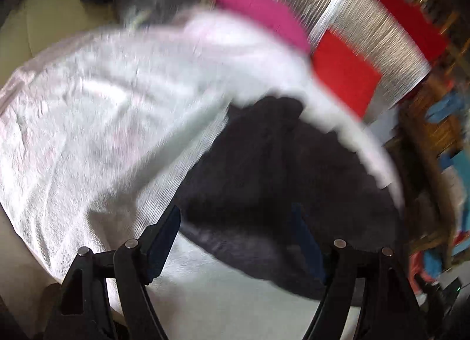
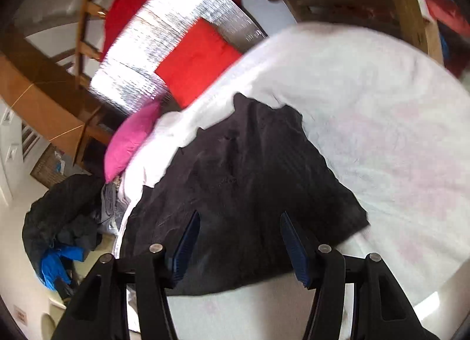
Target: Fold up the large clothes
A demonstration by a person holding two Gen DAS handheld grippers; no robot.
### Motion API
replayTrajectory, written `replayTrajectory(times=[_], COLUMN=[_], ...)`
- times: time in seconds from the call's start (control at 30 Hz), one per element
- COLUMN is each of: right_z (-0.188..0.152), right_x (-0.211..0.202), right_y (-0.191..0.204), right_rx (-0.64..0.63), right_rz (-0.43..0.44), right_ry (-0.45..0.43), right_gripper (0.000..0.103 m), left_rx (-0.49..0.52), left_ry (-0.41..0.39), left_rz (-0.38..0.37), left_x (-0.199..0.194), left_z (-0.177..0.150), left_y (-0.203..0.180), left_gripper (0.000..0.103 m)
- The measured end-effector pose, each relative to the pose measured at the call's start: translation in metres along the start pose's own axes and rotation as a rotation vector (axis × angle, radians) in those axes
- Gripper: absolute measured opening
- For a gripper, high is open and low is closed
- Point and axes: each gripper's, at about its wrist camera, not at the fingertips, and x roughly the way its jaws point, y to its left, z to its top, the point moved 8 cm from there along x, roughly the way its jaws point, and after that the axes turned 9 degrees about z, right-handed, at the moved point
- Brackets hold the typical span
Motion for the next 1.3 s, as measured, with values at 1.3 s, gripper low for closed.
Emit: replayTrajectory(times=[1.3], right_z=[0.127], right_x=[0.192], right_y=[0.015], right_rx=[-0.009], right_rz=[-0.062], right_ry=[0.033], right_gripper=[0.058], left_rx=[0.046], left_ry=[0.121], left_rz=[0.153], left_x=[0.159], left_z=[0.136], left_y=[-0.075], left_gripper=[0.096])
